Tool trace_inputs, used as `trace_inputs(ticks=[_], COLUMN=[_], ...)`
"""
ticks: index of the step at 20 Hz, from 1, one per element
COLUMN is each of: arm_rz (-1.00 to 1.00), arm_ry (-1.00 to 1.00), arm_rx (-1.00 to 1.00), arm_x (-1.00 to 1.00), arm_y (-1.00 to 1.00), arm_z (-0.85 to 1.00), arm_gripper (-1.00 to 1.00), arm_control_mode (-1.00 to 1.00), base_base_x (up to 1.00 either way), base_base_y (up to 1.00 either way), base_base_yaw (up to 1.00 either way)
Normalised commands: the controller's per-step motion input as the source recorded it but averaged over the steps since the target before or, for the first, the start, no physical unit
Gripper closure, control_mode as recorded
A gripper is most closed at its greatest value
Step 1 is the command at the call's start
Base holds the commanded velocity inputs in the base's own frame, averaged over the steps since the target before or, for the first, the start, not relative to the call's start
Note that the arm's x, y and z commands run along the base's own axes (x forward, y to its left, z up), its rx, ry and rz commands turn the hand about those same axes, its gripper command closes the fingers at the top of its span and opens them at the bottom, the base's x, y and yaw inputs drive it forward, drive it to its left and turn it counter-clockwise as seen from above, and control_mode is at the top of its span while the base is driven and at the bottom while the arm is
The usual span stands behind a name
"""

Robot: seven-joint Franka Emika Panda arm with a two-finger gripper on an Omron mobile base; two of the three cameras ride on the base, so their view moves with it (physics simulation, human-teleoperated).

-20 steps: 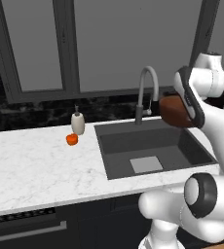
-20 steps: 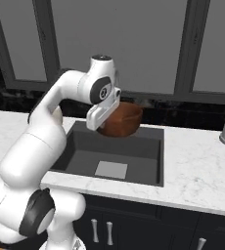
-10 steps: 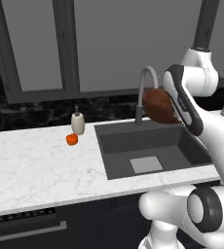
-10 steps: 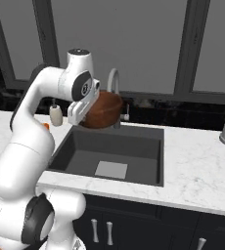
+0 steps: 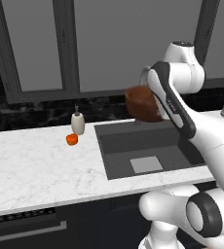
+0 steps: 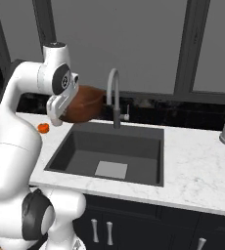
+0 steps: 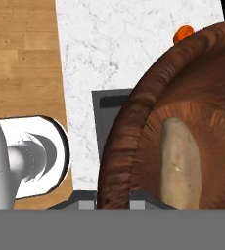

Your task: Pick the sweet potato from the sink and place it in the bowl. Then pick the bowl and place it in the microwave. Then close the microwave door and press the start button.

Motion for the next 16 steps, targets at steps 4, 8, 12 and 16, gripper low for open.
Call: trace_inputs(ticks=[4,8,12,16], arm_rz=[0.09,0.07,0.08,0.07], arm_ry=[-0.04,-0.02,0.00,0.00], arm_rx=[0.00,0.00,0.00,0.00], arm_x=[-0.45,-0.14,-0.09,-0.33], arm_y=[0.18,0.03,0.00,0.00], arm_z=[0.27,0.29,0.15,0.12], arm_gripper=[1.00,1.00,1.00,1.00], arm_control_mode=[-1.00,-1.00,-1.00,-1.00], base_base_x=[0.00,0.00,0.00,0.00], base_base_y=[0.00,0.00,0.00,0.00], base_base_yaw=[0.00,0.00,0.00,0.00])
